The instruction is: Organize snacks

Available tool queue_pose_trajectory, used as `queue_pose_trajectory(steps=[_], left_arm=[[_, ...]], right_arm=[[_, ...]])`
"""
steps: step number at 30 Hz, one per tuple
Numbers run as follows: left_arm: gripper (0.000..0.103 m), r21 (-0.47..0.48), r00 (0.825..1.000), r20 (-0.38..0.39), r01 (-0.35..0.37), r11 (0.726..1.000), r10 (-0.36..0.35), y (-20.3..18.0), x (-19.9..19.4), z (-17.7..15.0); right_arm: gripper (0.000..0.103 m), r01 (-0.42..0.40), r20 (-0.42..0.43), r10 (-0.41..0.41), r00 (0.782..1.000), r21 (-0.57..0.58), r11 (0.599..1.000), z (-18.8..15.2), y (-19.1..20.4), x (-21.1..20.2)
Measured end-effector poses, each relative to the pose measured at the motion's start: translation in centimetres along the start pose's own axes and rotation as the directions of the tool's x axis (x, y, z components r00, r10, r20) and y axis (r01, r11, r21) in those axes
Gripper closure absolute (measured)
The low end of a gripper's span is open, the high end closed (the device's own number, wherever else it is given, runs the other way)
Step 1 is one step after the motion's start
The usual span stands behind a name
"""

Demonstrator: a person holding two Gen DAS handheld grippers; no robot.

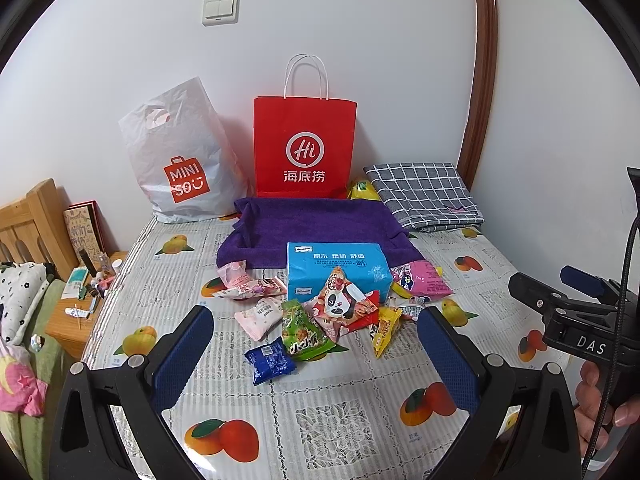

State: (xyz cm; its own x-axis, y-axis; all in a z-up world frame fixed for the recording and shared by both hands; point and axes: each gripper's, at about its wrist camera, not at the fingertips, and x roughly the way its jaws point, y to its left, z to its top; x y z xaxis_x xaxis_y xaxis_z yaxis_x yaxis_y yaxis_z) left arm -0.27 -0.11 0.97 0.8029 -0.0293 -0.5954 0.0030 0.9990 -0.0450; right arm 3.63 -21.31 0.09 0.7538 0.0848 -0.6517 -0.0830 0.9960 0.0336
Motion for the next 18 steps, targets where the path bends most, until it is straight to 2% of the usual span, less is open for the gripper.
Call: queue_pose_trajectory(steps=[18], left_arm=[[0.001,-0.002,1.000,0.002,0.000,1.000,0.000,0.03,-0.04,-0.08]], right_arm=[[0.001,-0.013,0.000,0.013,1.000,0.005,1.000,0.08,-0.16,-0.15]])
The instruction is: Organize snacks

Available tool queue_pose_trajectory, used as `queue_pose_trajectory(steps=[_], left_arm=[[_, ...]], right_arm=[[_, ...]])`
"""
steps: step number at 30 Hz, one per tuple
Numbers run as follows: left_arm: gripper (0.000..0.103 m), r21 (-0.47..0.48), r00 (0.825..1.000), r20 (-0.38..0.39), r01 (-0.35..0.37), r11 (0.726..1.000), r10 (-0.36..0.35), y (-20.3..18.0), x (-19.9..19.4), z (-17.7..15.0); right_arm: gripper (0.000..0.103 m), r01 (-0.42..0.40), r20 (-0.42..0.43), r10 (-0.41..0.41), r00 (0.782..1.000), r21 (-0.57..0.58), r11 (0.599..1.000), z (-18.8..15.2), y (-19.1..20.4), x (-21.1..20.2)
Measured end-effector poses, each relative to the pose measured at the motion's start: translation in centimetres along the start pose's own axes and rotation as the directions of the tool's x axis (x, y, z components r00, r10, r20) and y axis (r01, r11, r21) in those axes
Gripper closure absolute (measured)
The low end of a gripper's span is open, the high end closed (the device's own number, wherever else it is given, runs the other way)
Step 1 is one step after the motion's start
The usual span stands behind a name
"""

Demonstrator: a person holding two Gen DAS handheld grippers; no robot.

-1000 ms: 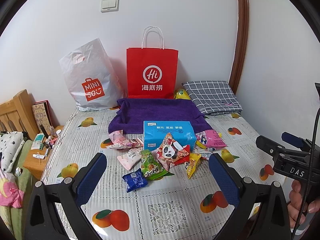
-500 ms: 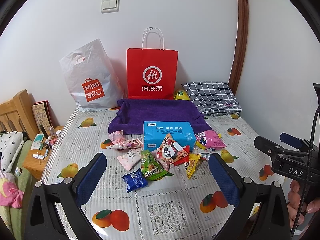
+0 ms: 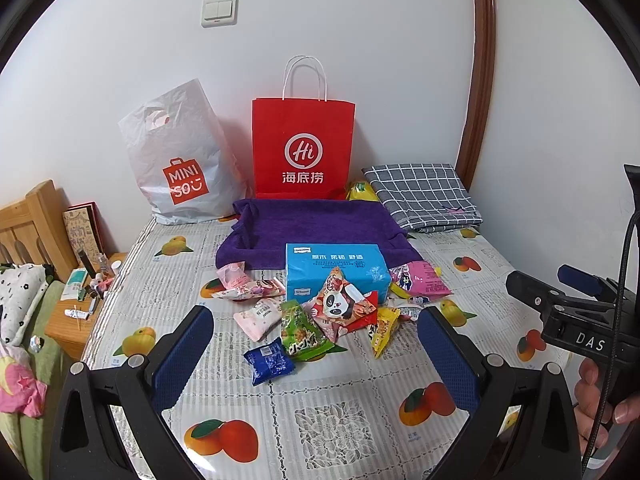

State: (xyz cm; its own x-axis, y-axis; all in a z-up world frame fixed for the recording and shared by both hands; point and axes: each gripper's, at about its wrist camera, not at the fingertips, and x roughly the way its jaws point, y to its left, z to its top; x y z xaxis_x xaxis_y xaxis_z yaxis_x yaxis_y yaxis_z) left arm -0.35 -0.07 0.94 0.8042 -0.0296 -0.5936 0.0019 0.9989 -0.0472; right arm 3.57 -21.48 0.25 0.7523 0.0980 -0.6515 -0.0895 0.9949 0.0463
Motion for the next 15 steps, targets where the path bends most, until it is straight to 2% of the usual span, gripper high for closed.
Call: queue_pose_trajectory(steps=[10,15], left_arm=[[0.001,0.009,1.000,0.005,0.008,1.000,-0.008,-0.4,0.3,0.8],[0.001,0.000,1.000,-0.014,0.004,1.000,-0.004,0.3,1.9,0.9]], right_arm=[[0.002,-0.022,0.017,0.022,1.000,-0.004,1.000,1.0,-0.2,0.0],[0.006,-0.045,-0.010,0.045,0.999,0.011,0.999,1.4,-1.4,1.3]])
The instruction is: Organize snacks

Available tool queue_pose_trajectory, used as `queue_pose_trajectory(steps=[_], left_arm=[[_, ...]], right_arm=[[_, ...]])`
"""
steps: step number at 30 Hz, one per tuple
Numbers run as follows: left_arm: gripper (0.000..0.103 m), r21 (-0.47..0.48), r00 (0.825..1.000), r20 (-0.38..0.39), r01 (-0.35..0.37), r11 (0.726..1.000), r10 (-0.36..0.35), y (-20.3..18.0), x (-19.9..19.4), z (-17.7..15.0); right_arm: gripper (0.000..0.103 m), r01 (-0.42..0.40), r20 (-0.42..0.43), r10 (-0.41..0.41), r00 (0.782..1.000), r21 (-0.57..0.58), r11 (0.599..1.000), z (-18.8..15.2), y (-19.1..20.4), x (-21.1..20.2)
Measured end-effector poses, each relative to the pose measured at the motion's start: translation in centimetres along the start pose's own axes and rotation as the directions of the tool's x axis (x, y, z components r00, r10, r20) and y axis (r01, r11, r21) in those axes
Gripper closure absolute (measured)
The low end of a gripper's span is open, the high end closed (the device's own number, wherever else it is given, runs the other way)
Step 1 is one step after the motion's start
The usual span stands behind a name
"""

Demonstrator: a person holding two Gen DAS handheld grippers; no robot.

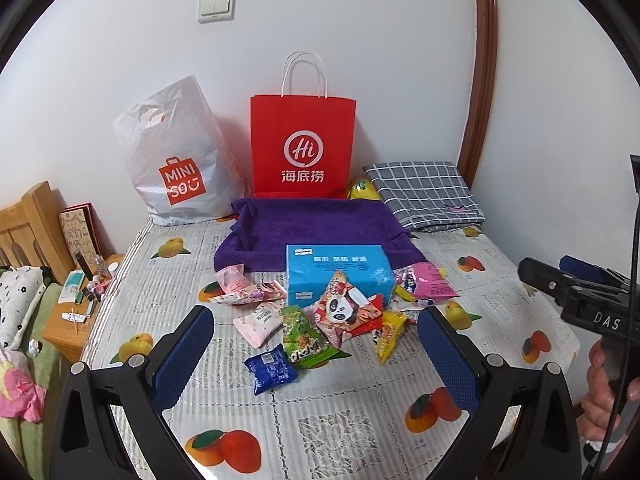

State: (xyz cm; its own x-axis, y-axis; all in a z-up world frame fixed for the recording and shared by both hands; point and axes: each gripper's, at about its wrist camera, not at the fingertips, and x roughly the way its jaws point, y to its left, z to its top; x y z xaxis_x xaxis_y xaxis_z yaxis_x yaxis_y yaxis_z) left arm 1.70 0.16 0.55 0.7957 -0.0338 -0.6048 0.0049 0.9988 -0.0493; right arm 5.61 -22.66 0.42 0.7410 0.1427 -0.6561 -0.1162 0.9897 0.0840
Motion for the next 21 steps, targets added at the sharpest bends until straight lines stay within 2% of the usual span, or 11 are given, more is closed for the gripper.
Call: queue_pose_trajectory(steps=[11,21], left_arm=[[0.001,-0.027,0.996,-0.091,-0.023,0.999,0.020,2.9,5.9,-1.1],[0.001,-0.081,0.987,-0.148,-0.070,0.994,0.058,7.2,9.9,-2.3]], right_arm=[[0.008,0.028,-0.097,-0.026,0.995,0.021,0.999,-1.7,-2.8,6.9],[0.027,0.028,-0.164,-0.028,0.986,-0.001,1.000,-0.6,-2.0,14.4]])
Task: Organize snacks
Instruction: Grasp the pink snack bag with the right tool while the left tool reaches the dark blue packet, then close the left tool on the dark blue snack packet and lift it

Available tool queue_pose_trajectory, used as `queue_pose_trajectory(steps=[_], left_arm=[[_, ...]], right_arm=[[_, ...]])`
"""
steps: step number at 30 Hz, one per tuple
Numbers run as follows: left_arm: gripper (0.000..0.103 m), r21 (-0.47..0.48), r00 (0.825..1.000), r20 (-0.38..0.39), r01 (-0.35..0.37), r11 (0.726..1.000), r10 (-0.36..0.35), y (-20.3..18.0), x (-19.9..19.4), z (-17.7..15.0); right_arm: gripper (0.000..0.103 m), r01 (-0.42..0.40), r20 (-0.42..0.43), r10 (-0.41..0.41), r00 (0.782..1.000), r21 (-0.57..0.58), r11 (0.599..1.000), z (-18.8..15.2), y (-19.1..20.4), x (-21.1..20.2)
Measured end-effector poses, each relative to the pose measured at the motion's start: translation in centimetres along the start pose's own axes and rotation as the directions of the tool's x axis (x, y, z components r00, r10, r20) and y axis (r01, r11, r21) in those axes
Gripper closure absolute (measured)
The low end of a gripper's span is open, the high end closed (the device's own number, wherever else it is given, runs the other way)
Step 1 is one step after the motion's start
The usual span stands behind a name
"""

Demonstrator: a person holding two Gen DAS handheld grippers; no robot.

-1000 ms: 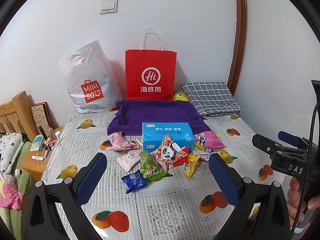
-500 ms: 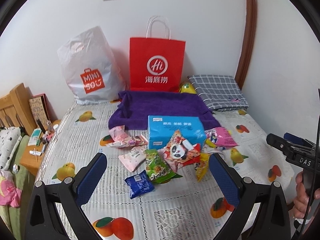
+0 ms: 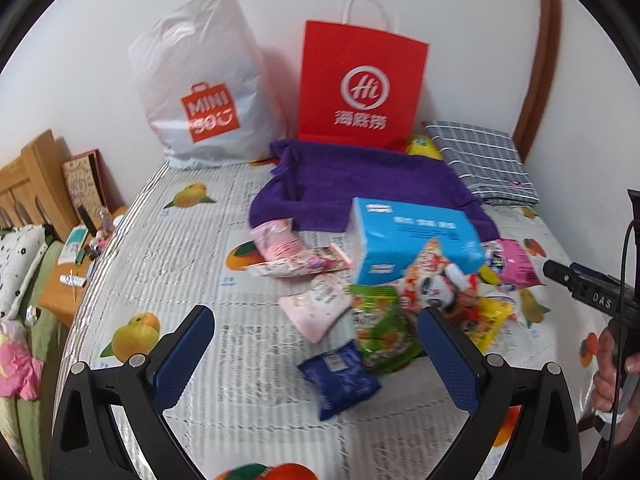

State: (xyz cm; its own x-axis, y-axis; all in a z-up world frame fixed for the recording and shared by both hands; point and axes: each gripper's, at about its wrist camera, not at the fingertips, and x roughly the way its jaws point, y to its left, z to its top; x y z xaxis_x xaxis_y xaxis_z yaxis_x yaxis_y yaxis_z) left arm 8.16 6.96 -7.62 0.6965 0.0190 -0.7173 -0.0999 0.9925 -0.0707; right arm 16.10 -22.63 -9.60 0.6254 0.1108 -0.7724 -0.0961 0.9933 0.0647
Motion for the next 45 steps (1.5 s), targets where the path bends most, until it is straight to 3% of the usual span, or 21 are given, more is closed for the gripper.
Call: queue_pose_trajectory(steps=[6,17,19,21,24,33,40,45], left_arm=[[0.002,-0.051,1.000,-0.029,-0.013,0.999,0.012,2.7,2.0,0.3],[0.002,-0.082,0.999,-0.051,-0.022,0.996,0.018,5.2,3.8,0.1],[0.002,-0.082,0.999,-0.051,-0.019,0.996,0.014,5.5,3.9,-0.1],[0.002,-0.087,0.999,-0.053,-0.014,0.996,0.009,5.8,3.9,-0.2],[0.002,-0.089,0.999,-0.050,0.002,0.996,-0.006,6.1,3.9,-0.3],[0.002,-0.057,0.994,-0.087,0.059,0.997,-0.064,5.0,4.2,-1.3],[0.002,-0.038,0.979,-0.159,0.122,0.992,-0.127,2.2,5.6,-2.9],[0.013,-0.014,0.974,-0.197,0.114,0.993,-0.114,0.4,6.5,-4.0]], right_arm=[[0.033,0.012,-0.029,-0.013,1.000,-0.022,1.000,1.9,1.1,3.7],[0.033,0.037,-0.100,-0.043,0.994,-0.053,0.998,2.2,2.8,8.0],[0.039,0.040,-0.098,-0.045,0.994,-0.055,0.998,2.1,2.8,8.3],[0.049,0.023,-0.089,-0.028,0.996,-0.060,0.998,2.1,2.7,8.3],[0.054,0.029,-0.072,-0.035,0.997,-0.074,0.997,2.3,2.8,8.0],[0.055,0.042,-0.007,-0.042,0.999,-0.039,0.998,1.9,1.8,5.4],[0.055,0.053,0.042,-0.052,0.998,-0.022,0.998,1.1,0.8,2.3],[0.055,0.053,0.047,-0.053,0.998,-0.003,0.999,0.0,0.0,0.6]])
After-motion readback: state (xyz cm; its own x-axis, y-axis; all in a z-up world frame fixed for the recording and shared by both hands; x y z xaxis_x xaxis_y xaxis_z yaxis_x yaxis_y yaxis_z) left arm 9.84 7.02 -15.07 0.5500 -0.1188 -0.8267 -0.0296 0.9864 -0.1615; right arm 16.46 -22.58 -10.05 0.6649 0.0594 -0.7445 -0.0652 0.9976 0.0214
